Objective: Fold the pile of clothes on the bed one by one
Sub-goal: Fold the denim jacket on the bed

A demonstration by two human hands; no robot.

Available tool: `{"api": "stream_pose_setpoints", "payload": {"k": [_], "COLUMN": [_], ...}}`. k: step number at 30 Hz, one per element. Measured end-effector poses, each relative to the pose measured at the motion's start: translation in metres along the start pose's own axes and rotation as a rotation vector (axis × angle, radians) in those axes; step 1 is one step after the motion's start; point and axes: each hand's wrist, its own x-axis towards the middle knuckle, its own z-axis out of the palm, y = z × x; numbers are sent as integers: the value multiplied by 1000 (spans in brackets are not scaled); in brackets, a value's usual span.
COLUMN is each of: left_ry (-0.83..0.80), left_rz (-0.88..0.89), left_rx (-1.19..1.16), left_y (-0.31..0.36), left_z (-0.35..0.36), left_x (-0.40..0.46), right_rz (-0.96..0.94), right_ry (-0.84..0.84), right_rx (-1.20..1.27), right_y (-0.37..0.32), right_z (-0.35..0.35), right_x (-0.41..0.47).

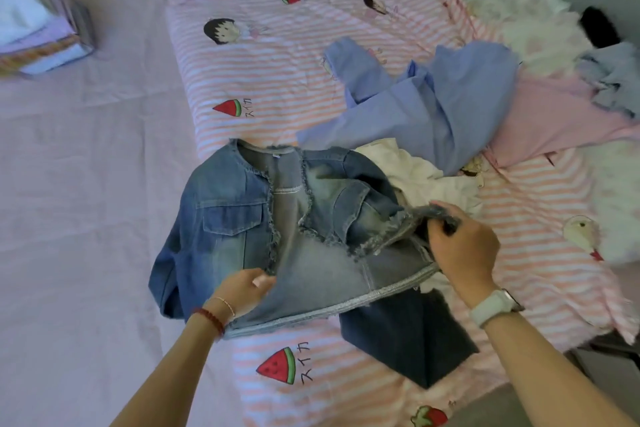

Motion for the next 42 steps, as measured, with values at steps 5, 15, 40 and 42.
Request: {"api": "stream_pose_setpoints", "payload": {"k": [5,15,40,42], "left_ry": [95,25,899,819], "left_rz": [-253,-338,-219,-266], "left_rx": [-844,-838,-825,-857], "left_y": [29,72,47,41], "left_z": [6,94,26,17], "left_x": [10,28,8,17], "right_rz": [-232,-101,-341,-316], "right_ry": [-1301,-843,-551,-734], "right_rx": [-371,-28,241,261], "right_y": [0,-11,-122,-132], "right_z": [7,56,202,210], "right_x": [-58,-36,108,103]}}
